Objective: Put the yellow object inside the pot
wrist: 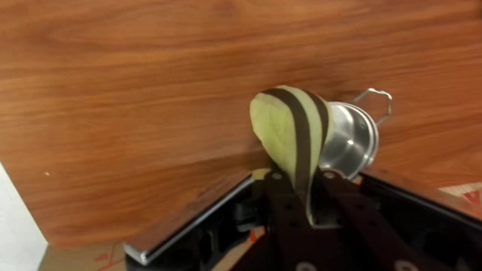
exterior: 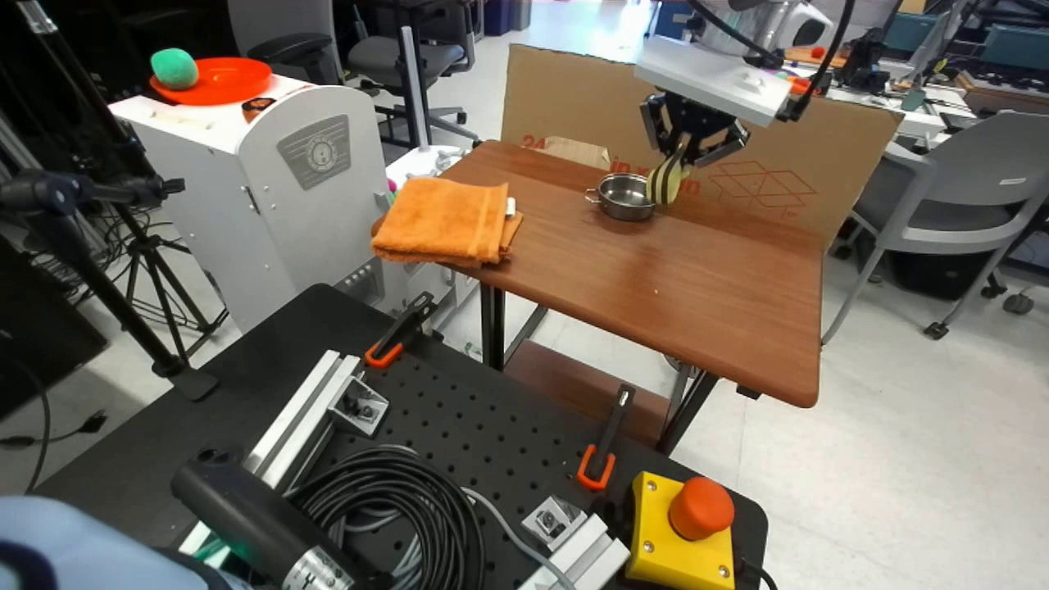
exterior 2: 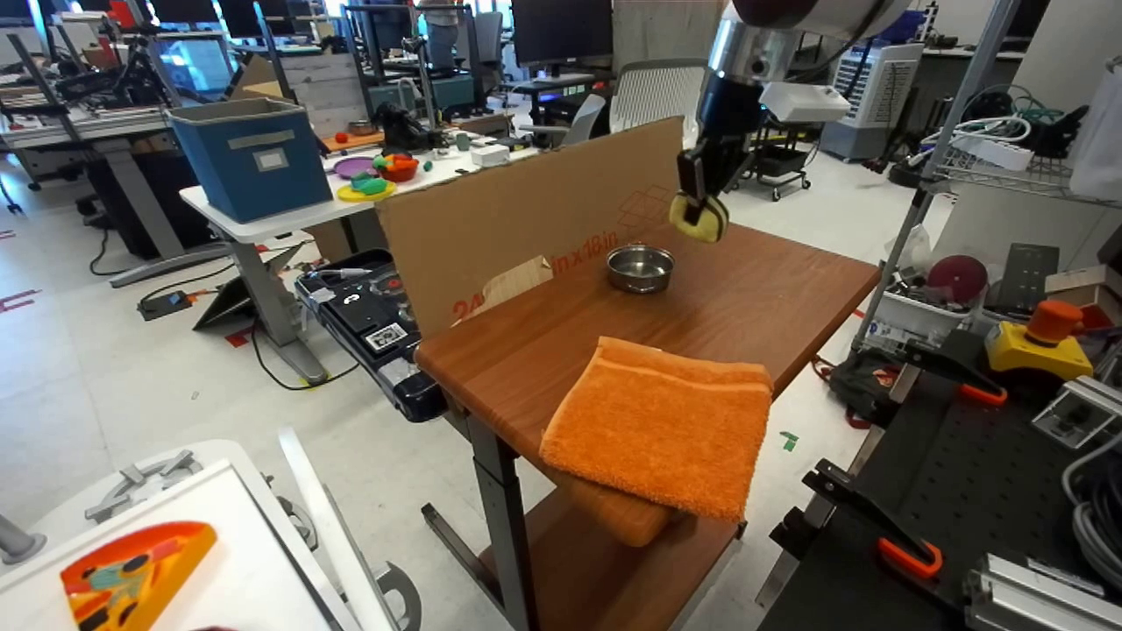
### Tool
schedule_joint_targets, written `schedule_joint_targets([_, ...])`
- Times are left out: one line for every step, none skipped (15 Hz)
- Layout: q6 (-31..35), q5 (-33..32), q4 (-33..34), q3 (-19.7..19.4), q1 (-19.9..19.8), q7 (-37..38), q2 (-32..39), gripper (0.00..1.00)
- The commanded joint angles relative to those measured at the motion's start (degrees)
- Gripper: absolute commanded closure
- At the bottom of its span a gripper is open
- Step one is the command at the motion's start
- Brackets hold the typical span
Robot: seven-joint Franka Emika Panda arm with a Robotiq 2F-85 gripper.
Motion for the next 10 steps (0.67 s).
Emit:
schedule_joint_targets([5.7,0.6,0.8,1.6,2.2,0.5,0.3,0.97])
schedule_joint_targets([6.4,0.6,1.7,2.0,2.8,0.9,1.2,0.97])
schedule_joint_targets([6.9,0.4,2.4,2.1,3.4,1.4,2.2,0.97])
schedule_joint_targets([7.1,0.1,3.1,2.2,3.9,1.8,3.1,0.97])
schedule_joint_targets([7.3,0.0,3.7,2.3,4.4,2.2,4.1,0.97])
schedule_joint_targets([7.4,-0.4,4.2,2.2,4.9,2.6,5.2,0.97])
schedule_joint_targets([7.3,-0.6,4.7,2.1,5.2,2.8,6.1,0.97])
schedule_joint_targets([7.1,-0.7,5.3,2.0,5.4,3.0,7.0,0.97])
schedule_joint_targets([6.8,-0.8,6.0,2.0,5.5,3.1,7.8,0.97])
schedule_joint_targets([6.7,-1.0,6.6,1.9,5.6,3.3,8.6,0.97])
